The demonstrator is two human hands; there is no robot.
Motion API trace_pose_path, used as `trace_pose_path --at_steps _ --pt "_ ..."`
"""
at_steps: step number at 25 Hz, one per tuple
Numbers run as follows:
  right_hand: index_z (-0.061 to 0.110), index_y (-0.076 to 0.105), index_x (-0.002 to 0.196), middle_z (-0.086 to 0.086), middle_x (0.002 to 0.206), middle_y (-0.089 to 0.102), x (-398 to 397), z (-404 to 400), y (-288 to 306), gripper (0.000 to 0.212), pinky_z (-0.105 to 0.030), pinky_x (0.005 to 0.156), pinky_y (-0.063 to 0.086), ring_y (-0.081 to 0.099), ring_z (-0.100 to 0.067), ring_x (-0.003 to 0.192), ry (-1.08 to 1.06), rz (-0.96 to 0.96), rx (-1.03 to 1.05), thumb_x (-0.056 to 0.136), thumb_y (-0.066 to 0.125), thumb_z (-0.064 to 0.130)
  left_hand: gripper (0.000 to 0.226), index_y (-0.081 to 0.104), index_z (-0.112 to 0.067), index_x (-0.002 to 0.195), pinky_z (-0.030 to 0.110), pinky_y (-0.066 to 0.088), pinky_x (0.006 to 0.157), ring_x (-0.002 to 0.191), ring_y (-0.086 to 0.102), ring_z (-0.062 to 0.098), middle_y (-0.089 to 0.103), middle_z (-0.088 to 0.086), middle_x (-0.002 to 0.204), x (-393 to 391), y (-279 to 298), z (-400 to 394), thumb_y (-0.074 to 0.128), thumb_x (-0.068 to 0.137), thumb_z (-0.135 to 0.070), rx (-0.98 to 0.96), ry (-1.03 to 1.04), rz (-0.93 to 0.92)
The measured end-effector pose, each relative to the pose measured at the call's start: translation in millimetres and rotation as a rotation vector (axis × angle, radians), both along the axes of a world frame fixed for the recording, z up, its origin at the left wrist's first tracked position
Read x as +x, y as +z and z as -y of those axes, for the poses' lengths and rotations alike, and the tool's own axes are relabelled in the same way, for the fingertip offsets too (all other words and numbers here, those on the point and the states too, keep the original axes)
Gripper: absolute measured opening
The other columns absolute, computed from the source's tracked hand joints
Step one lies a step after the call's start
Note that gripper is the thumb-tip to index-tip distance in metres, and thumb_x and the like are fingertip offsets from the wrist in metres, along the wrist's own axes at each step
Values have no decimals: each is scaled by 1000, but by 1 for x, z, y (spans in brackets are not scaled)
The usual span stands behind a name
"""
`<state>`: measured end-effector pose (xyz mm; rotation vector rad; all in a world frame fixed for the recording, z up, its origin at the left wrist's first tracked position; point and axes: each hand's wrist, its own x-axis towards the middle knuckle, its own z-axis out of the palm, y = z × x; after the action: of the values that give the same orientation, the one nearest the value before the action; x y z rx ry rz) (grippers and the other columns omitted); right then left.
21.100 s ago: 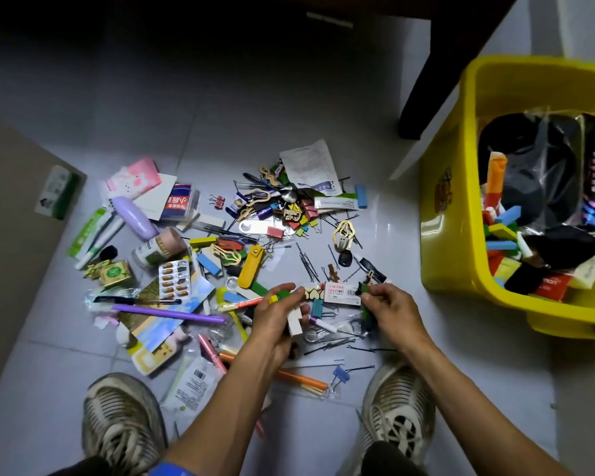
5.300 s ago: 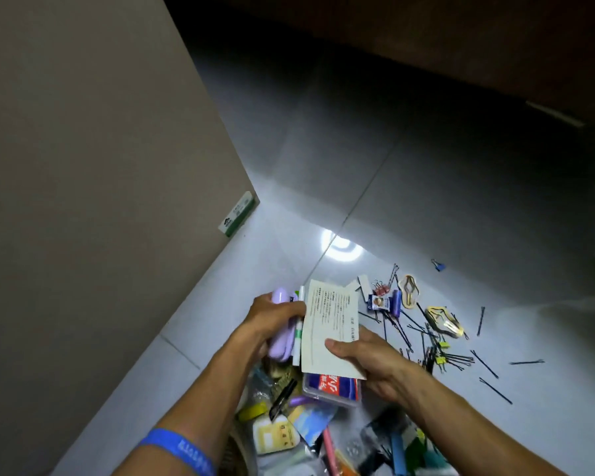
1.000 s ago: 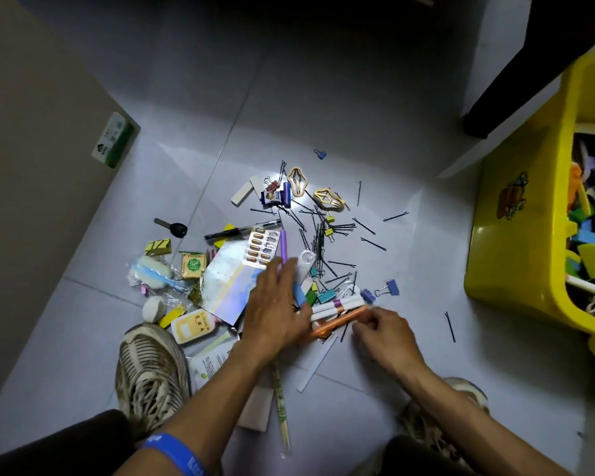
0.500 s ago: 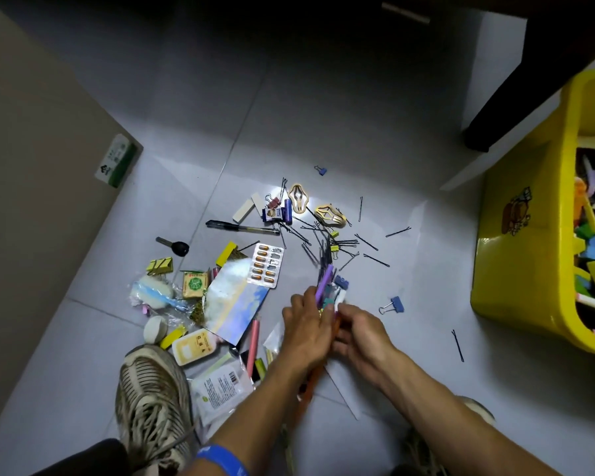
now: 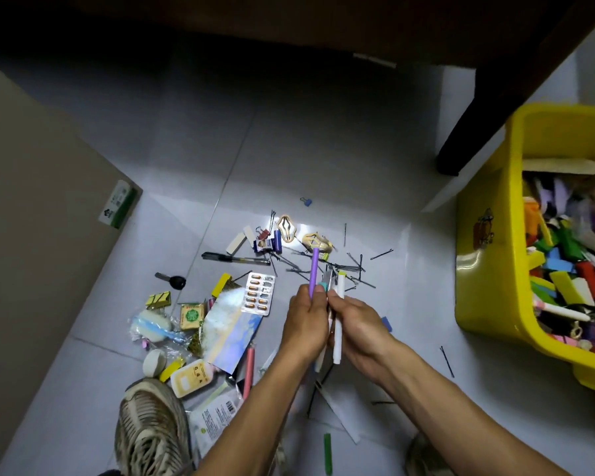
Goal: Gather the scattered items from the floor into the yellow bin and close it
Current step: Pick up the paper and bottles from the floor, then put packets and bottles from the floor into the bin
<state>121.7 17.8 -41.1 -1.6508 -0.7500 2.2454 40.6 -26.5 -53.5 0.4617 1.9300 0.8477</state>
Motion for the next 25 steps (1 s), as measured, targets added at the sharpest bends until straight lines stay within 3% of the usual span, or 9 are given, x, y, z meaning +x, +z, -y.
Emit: trace_pose_path --at_steps 5,8,10,13,15,17,21,23,25 --pt "5 67 104 -7 72 73 49 -54 87 30 -28 50 51 68 -16 58 -80 -96 178 101 48 28 33 54 -23 109 51 54 88 100 63 28 62 9 109 43 94 -66 31 101 -44 192 -35 17" --pt "6 69 101 -12 82 75 107 -94 136 28 -29 52 54 72 -20 67 -226 -105 310 101 50 27 36 55 -20 113 50 58 80 97 65 33 63 14 109 97 141 -120 33 100 -45 279 -104 83" --pt "6 67 107 -16 94 75 148 -119 161 27 -34 62 57 74 -24 81 -342 -105 345 101 49 26 38 56 -16 118 50 55 88 104 64 35 63 18 116 141 162 -155 34 101 -42 311 -190 152" --pt "4 65 104 -15 85 73 198 -149 178 26 -35 57 58 72 -24 70 -451 -84 351 102 47 23 38 65 -11 110 47 53 93 103 65 33 66 22 118 190 174 -193 39 102 -38 238 -175 386" --pt "9 62 89 -9 69 71 217 -159 179 31 -33 54 54 69 -19 62 -492 -87 300 103 43 28 46 66 -7 105 37 59 76 81 69 28 73 17 98 192 176 -199 39 102 -44 165 -80 638" --pt "16 61 89 -3 78 69 222 -163 171 30 -34 62 50 65 -12 72 -486 -52 287 102 39 32 46 64 -10 101 26 53 59 64 64 18 69 5 80 178 167 -195 36 102 -46 176 22 673" --pt "4 49 137 -12 136 56 188 -140 141 39 -40 108 42 52 -22 129 -463 -57 338 103 40 21 48 58 -10 126 33 47 93 112 60 19 60 3 123 132 147 -159 31 104 -43 257 63 569" --pt "1 51 133 -13 132 59 163 -116 132 37 -33 103 46 55 -23 127 -412 -114 385 102 43 19 51 49 -9 138 38 43 102 125 54 24 55 8 139 104 140 -134 29 104 -42 272 79 525" --pt "5 61 122 -10 119 69 128 -79 119 31 -30 90 55 66 -21 111 -208 -155 422 101 46 21 50 50 -12 137 38 48 95 117 60 24 59 8 134 62 124 -94 30 104 -44 272 105 426"
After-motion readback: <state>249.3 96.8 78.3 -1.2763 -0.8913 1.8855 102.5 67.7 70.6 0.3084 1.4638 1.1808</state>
